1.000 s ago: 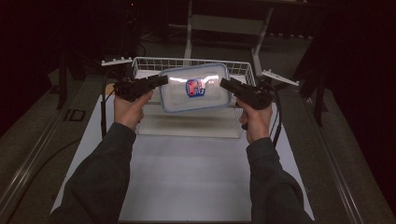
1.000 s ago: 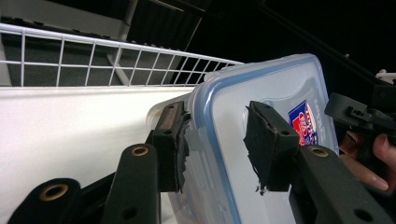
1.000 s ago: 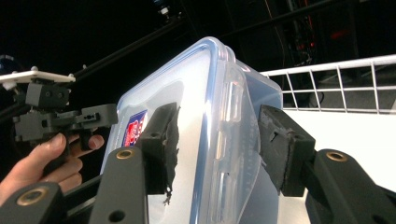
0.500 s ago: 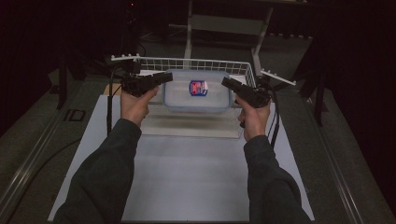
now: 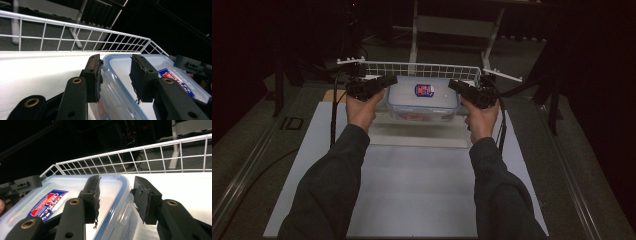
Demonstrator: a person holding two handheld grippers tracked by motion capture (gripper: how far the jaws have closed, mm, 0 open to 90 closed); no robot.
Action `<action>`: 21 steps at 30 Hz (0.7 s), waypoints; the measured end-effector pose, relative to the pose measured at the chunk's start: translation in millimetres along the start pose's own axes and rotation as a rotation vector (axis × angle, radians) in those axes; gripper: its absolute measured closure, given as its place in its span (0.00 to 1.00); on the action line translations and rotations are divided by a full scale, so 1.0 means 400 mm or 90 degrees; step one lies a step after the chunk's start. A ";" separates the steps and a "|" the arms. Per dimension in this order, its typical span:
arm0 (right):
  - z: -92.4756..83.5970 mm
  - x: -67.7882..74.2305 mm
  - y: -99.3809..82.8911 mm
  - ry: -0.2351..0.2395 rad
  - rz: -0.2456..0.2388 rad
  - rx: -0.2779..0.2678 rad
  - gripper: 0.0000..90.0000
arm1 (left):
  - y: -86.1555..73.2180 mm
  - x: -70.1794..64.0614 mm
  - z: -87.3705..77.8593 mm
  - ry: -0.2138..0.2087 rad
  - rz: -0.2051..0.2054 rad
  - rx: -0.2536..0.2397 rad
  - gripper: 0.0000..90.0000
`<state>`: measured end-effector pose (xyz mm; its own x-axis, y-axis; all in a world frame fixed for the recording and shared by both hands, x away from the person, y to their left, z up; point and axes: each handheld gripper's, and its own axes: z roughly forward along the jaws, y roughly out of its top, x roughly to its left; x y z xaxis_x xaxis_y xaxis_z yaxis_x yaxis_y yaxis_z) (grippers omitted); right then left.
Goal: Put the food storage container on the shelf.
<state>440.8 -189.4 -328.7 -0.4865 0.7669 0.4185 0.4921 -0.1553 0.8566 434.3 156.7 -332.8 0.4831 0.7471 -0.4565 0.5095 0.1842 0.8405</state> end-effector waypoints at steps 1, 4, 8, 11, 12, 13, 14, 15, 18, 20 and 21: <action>0.000 0.000 0.001 -0.001 -0.002 0.003 0.64 | 0.000 -0.001 0.000 0.001 0.000 0.000 0.67; -0.001 0.001 0.000 -0.002 -0.014 0.000 0.64 | 0.000 -0.002 -0.002 0.003 0.005 0.000 0.67; -0.001 0.009 -0.001 -0.014 -0.032 -0.003 0.64 | 0.010 -0.006 -0.034 -0.018 0.010 -0.032 0.65; -0.002 0.012 0.001 -0.021 -0.046 -0.001 0.64 | 0.013 -0.032 -0.078 -0.047 0.044 -0.055 0.64; -0.001 0.013 0.002 -0.021 -0.047 0.000 0.64 | 0.011 -0.047 -0.088 -0.048 0.069 -0.048 0.64; -0.001 0.013 0.003 -0.021 -0.048 0.001 0.64 | 0.006 -0.062 -0.096 -0.052 0.093 -0.042 0.64; -0.001 0.014 0.003 -0.021 -0.049 0.002 0.64 | 0.001 -0.077 -0.103 -0.058 0.113 -0.033 0.65; -0.001 0.015 0.003 -0.023 -0.052 0.002 0.64 | -0.005 -0.092 -0.109 -0.060 0.131 -0.025 0.66; -0.002 0.017 0.004 -0.027 -0.057 0.003 0.64 | -0.029 -0.142 -0.128 -0.072 0.191 -0.011 0.69; -0.001 0.017 0.005 -0.027 -0.057 0.004 0.64 | -0.048 -0.179 -0.142 -0.084 0.230 -0.015 0.72; -0.001 0.016 0.005 -0.027 -0.058 0.004 0.64 | -0.061 -0.196 -0.147 -0.098 0.247 -0.019 0.74</action>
<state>438.2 -185.1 -324.1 -0.4991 0.8029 0.3261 0.4522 -0.0797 0.8883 342.3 131.3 -300.3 0.7367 0.6613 -0.1409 0.2495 -0.0723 0.9657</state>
